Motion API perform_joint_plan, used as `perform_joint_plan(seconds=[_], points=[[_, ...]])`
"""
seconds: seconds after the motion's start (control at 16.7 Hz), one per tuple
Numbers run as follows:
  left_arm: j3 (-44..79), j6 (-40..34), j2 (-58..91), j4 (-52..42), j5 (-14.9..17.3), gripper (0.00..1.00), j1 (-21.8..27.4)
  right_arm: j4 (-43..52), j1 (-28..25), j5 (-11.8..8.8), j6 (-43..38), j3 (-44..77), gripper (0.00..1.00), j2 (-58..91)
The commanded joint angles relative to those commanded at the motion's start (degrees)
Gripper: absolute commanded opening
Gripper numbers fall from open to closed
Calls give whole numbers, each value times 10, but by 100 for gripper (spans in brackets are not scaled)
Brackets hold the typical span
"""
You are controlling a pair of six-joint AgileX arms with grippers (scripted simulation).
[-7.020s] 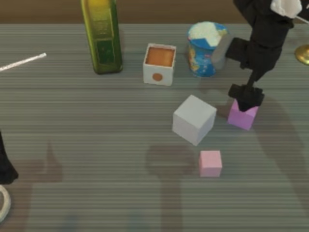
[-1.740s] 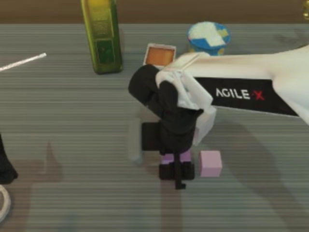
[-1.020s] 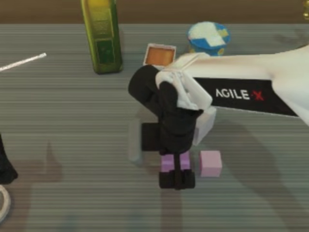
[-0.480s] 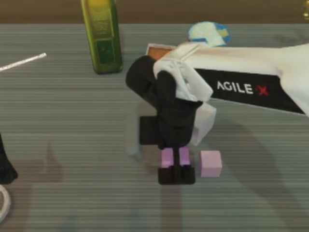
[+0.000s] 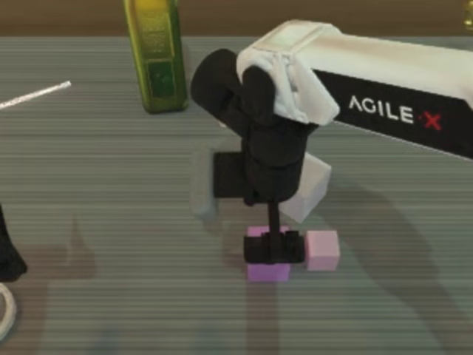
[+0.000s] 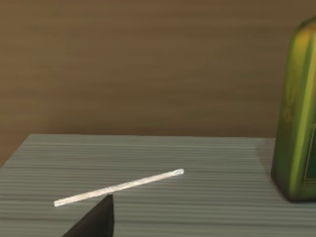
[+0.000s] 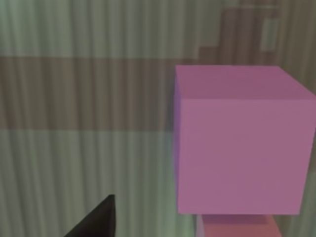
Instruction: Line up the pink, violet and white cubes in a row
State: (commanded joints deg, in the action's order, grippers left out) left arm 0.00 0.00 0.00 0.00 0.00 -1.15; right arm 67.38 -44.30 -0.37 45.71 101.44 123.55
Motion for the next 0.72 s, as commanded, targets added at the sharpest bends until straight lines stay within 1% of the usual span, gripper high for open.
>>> perform_joint_plan(seconds=[0.18,0.3,0.42,0.6,0.72], points=[[0,0,0,0,0,100,0,3,7,0,-9,8,100,9],[0,0,0,0,0,100,0,18,22,1,-40,40,100,31],[0,0,0,0,0,100,0,40,46,3,-91,94,100,63],[0,0,0,0,0,100,0,75,89,4,-189,189,100,114],[0,0,0,0,0,100,0,95,115,6,-237,236,100,142]])
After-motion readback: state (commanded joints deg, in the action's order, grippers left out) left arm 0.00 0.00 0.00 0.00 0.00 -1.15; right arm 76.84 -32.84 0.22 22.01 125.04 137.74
